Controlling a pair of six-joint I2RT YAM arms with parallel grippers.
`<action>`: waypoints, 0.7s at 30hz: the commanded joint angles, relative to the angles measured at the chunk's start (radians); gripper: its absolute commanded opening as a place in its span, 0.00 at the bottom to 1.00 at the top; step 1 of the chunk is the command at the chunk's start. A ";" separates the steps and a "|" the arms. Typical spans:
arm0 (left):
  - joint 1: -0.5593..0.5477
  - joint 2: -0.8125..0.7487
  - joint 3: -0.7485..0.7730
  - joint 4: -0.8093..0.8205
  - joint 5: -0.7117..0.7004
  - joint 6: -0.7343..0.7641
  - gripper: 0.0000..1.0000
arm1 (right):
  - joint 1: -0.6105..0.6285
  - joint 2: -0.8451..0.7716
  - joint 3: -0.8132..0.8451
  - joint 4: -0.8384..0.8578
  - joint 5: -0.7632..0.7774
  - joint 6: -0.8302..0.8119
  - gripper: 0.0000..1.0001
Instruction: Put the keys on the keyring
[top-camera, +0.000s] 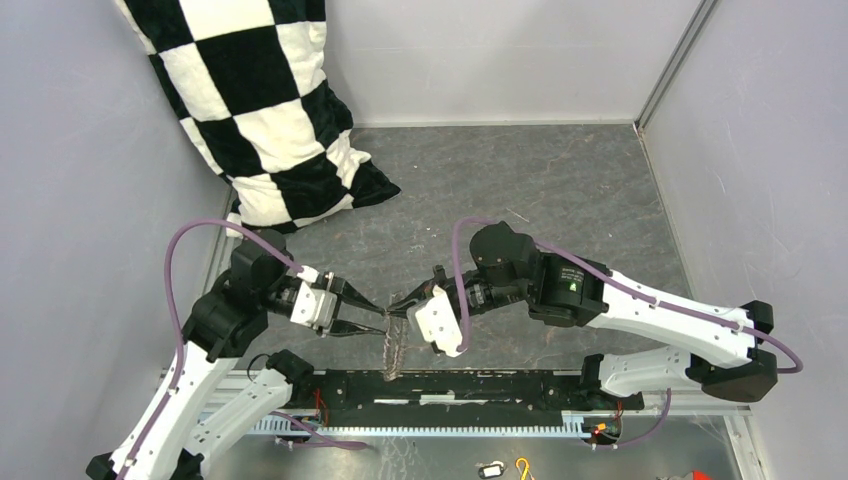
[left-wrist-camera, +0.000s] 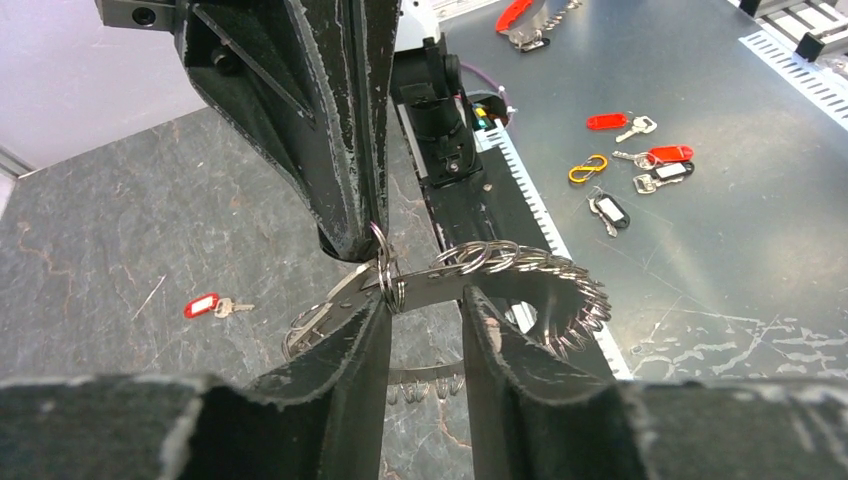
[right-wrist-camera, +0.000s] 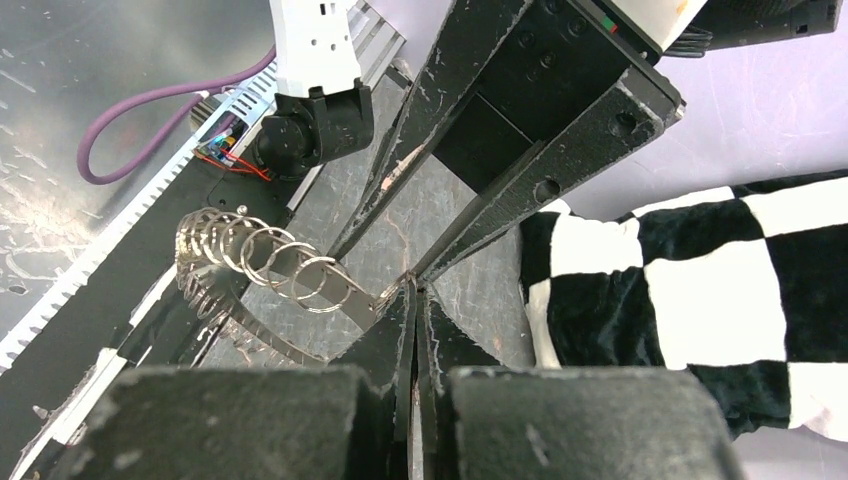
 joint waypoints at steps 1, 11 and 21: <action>-0.006 -0.021 -0.017 0.129 -0.070 -0.138 0.42 | -0.005 -0.028 0.012 0.077 -0.008 0.009 0.00; -0.006 -0.040 -0.058 0.246 -0.046 -0.363 0.23 | -0.004 -0.038 0.010 0.090 -0.010 0.010 0.00; -0.006 -0.055 -0.054 0.233 -0.008 -0.320 0.09 | -0.005 -0.046 -0.015 0.110 0.001 0.021 0.00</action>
